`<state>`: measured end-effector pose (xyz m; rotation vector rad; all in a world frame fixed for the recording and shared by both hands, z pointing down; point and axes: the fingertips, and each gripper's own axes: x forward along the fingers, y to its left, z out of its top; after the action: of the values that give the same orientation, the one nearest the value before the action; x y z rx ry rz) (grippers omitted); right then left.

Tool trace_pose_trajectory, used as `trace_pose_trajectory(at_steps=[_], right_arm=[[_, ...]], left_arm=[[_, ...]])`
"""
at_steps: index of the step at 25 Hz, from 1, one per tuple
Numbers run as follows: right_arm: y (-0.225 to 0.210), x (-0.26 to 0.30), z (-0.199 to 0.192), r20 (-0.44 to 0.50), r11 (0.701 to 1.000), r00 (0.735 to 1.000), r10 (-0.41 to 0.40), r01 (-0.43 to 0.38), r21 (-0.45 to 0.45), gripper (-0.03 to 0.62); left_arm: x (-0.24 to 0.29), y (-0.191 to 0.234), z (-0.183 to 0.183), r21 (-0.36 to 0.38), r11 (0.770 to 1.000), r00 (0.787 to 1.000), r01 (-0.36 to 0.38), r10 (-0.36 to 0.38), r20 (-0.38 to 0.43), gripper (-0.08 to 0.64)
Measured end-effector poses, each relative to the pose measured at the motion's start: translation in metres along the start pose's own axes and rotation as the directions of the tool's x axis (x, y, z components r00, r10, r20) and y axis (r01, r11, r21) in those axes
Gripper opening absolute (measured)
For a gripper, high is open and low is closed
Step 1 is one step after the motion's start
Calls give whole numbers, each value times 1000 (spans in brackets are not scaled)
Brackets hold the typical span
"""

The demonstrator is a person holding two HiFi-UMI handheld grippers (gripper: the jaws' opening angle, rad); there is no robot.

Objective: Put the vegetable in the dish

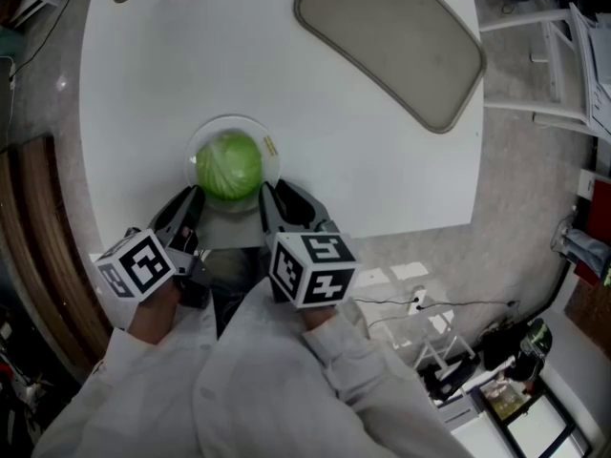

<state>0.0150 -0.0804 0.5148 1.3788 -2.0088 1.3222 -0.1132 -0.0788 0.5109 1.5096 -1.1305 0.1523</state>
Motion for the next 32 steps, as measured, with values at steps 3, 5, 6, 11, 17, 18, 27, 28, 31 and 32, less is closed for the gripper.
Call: trace_pose_trajectory(at_steps=[3,5,6,11,17,18,27,28,31,32], right_arm=[[0,1,0,1,1000,1000,-3,3,-24,86],[0,1,0,0,999,1000,-8,8,-40,86],[0,1,0,0,999,1000,-12,12,-45,86],[-1,0,2,-5,1000,1000,-16,16,-8,78],[-2,-1,4,6,1000,1000,-26,26,9,74],[-2,-1,4,9,1000,1000,-25,24,18,74],[0,-4,12,51,999,998,-33,31,35,71],[0,-5,13,56,999,998,-35,33,37,71],[3,-9,17,74,998,996,-43,39,48,71],[3,-11,19,81,998,996,-46,42,50,71]], left_arm=[[0,1,0,52,998,999,-31,32,-9,55],[1,-1,-1,107,993,999,-51,53,-11,55],[1,-2,-1,133,989,998,-56,58,-10,55],[2,-5,-2,222,973,997,-70,74,-10,55],[2,-8,-1,275,959,997,-74,77,-2,57],[2,-9,0,280,957,997,-69,72,1,57],[5,-12,5,322,946,999,-39,41,0,60],[5,-14,6,329,944,999,-38,40,1,60],[2,-20,10,348,937,1000,-29,30,2,60],[2,-22,12,355,935,1000,-24,25,1,60]])
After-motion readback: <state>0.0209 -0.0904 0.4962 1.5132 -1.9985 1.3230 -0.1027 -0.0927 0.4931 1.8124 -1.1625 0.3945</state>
